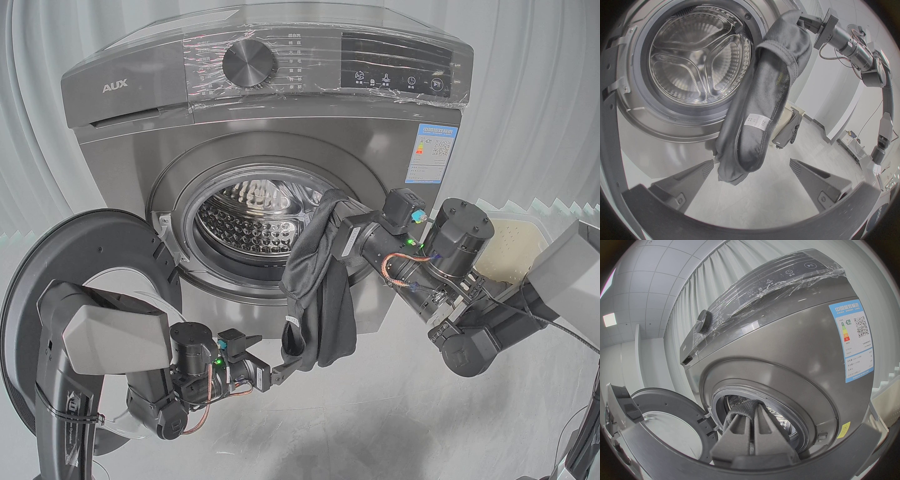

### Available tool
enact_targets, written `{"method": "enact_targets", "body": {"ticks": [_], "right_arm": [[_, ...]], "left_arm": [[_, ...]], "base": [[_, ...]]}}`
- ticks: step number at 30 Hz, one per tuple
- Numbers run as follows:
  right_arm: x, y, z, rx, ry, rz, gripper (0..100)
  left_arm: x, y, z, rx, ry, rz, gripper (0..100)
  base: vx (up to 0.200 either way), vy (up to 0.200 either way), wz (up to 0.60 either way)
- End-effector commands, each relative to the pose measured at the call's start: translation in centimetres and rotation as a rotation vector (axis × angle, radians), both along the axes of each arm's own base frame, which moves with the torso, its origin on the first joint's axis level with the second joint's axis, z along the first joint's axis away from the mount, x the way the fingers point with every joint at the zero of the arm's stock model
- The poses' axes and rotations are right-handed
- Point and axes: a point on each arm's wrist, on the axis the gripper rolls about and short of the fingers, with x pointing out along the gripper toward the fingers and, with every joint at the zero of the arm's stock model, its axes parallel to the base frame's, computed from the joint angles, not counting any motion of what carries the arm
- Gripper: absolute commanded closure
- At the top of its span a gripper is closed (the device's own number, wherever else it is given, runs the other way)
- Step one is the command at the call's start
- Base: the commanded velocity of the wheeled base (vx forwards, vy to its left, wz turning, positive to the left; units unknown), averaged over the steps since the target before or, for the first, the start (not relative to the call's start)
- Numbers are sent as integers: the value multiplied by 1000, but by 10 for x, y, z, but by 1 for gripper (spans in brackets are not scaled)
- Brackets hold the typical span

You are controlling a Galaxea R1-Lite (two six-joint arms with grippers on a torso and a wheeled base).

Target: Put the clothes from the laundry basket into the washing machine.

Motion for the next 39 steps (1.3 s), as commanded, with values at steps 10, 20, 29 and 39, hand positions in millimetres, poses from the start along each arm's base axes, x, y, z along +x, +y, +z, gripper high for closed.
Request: {"method": "enact_targets", "body": {"ticks": [10, 20, 29, 39], "right_arm": [[-5, 4, 6, 10, -12, 17, 100], [-7, 5, 6, 13, -12, 21, 100], [-10, 7, 4, 11, -10, 30, 100], [-12, 2, 4, 7, -5, 24, 100]], "left_arm": [[30, -13, -32, -15, -17, 17, 0], [35, -15, -46, -5, -9, 19, 0], [53, -19, -54, -19, -54, 82, 0], [56, -16, -52, -16, -66, 101, 100]], "base": [[0, 0, 0], [0, 0, 0], [0, 0, 0], [0, 0, 0]]}}
